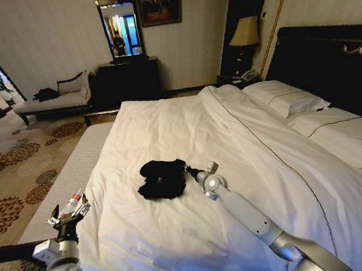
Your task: Fold the clothes on the bed.
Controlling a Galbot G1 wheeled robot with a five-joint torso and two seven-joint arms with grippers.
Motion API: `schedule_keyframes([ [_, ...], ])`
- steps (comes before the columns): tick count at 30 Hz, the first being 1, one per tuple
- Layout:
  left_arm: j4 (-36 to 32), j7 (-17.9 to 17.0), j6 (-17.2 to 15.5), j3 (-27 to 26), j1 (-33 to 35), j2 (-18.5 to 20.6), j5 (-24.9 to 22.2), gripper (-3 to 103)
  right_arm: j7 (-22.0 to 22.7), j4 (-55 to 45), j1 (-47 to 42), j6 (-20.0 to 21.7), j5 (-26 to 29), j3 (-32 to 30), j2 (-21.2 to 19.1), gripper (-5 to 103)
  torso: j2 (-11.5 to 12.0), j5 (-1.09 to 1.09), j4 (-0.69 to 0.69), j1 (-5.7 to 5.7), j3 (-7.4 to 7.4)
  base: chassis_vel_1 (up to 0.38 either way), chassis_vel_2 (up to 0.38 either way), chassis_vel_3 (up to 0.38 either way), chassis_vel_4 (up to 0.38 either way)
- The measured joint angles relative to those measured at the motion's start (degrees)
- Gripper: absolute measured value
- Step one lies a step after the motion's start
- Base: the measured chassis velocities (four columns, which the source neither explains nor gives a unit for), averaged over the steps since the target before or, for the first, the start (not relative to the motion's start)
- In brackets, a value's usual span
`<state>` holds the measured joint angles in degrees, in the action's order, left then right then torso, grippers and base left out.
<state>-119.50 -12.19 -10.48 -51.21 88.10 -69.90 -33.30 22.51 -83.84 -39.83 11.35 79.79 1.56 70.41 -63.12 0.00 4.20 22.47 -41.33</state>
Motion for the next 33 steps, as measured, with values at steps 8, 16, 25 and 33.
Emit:
schedule_keyframes([
  [8, 13.6, -3.4, -17.8, 10.3, -18.7, 10.7, -10.9, 100, 2.7, -2.9, -1.0, 4.3, 1.8, -0.7, -3.4, 0, 0.0, 0.00, 0.02, 0.01, -0.01, 0.000, 0.000, 0.000, 0.000],
  [16, 25.6, -6.2, -27.5, 23.5, -33.8, 9.4, -22.6, 100, 3.1, -2.9, -1.2, 4.6, 1.1, -0.8, -3.9, 0, 0.0, 0.00, 0.00, 0.01, -0.01, 0.000, 0.000, 0.000, 0.000],
  [25, 35.2, -7.4, -28.5, 28.3, -45.1, 2.7, -31.0, 100, 3.2, -2.0, -1.3, 4.5, -0.6, -0.3, -3.0, 0, 0.0, 0.02, 0.00, 0.01, -0.01, 0.000, 0.000, 0.000, 0.000],
  [33, 45.5, -7.9, -28.4, 30.6, -51.4, -1.8, -30.8, 100, 3.2, -1.2, -1.3, 4.4, -1.7, -0.3, -2.8, 0, 0.0, 0.02, -0.01, 0.01, -0.01, 0.000, 0.000, 0.000, 0.000],
])
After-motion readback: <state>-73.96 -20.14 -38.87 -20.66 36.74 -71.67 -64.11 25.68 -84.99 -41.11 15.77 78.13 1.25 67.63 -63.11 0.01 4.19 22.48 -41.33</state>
